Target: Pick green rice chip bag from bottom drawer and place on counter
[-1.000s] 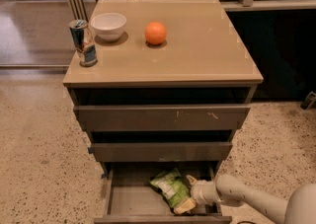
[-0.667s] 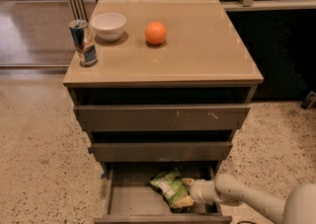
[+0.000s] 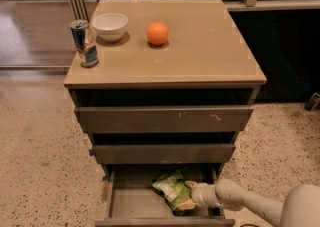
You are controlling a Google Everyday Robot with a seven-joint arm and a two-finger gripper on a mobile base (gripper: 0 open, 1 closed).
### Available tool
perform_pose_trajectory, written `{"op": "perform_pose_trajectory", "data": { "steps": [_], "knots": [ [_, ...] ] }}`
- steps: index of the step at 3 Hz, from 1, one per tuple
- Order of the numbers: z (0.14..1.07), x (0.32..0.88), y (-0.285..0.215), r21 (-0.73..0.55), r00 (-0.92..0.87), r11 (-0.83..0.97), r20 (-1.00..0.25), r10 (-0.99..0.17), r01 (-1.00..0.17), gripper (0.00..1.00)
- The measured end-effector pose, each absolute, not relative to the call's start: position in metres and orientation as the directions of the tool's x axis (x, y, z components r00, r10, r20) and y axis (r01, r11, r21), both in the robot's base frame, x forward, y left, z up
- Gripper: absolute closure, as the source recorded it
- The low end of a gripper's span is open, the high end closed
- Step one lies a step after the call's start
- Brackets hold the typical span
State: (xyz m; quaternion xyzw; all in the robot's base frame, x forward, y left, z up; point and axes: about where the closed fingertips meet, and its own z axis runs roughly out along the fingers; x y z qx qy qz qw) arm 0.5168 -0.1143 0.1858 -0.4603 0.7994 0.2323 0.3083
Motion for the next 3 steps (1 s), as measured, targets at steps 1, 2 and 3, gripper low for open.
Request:
{"op": "perform_pose_trajectory", "data": {
  "steps": [1,2,3],
  "knots": [
    [0.173,0.520,-0.118,0.076,-0.399,0.486,-0.686,-0.608,-0.871,0.17],
    [0.162,0.522,-0.120,0.073,-0.412,0.496,-0.667,-0.620,-0.865,0.12],
    [0.148,0.523,-0.120,0.083,-0.429,0.501,-0.649,-0.629,-0.861,0.12]
  ]
}}
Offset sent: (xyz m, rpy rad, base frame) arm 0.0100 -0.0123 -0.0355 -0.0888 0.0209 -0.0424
